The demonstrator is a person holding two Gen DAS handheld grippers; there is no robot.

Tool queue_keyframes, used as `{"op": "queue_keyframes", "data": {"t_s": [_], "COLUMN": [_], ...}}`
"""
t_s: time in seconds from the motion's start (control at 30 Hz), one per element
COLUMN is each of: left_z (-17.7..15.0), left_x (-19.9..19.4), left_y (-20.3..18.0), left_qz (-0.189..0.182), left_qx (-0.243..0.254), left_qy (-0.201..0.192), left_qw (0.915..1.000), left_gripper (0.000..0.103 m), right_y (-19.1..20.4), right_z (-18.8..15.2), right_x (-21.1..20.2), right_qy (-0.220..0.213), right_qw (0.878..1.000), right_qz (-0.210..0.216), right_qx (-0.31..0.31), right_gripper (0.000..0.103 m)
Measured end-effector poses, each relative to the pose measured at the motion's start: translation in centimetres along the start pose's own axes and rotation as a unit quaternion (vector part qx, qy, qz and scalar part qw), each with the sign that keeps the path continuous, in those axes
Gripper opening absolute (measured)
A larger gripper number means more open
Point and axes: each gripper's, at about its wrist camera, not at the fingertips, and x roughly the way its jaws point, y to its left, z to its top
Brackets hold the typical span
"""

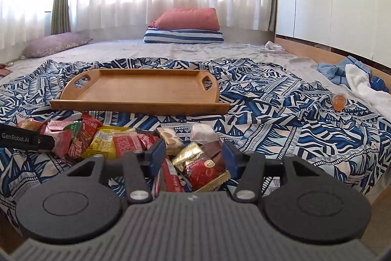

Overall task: Organize snacks
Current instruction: 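Grasp the pink candy wrapper with left tool while right tool grasps the cherry drop packet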

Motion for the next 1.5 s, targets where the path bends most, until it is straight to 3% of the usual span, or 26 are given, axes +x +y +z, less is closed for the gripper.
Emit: {"op": "queue_keyframes", "data": {"t_s": [0.1,0.43,0.57,0.83,0.97,1.23,1.37,1.5], "left_z": [0.0,0.1,0.0,0.1,0.2,0.2,-0.1,-0.2], "left_x": [0.5,2.0,2.2,2.5,2.7,3.5,3.9,3.7], "left_y": [-0.2,-0.7,-0.9,-0.8,-0.6,-0.3,-0.2,-0.6], "left_qz": [0.003,0.003,-0.002,-0.004,0.016,0.006,-0.004,-0.005], "left_qx": [0.006,0.014,0.019,0.022,0.027,0.026,0.015,0.035], "left_qy": [0.0,-0.001,-0.003,-0.008,-0.021,-0.017,-0.001,-0.002], "left_qw": [1.0,0.9999,0.9998,0.9997,0.9993,0.9995,0.9999,0.9994], "left_gripper": [0.038,0.047,0.056,0.063,0.078,0.078,0.073,0.064], "right_y": [0.1,1.6,1.5,1.6,1.6,1.5,1.5,1.5], "right_z": [-0.3,-1.1,-1.2,-1.1,-1.0,-0.9,-0.9,-1.0], "right_x": [1.0,2.2,2.6,3.7,4.3,5.0,5.2,5.6], "right_qy": [0.021,0.035,0.034,0.026,0.026,0.021,0.02,0.016], "right_qw": [0.999,0.992,0.992,0.991,0.992,0.991,0.992,0.992], "right_qz": [-0.013,0.005,0.009,0.021,0.03,0.041,0.046,0.054], "right_qx": [-0.027,-0.122,-0.124,-0.128,-0.121,-0.123,-0.118,-0.113], "right_gripper": [0.044,0.043,0.047,0.05,0.059,0.061,0.061,0.061]}}
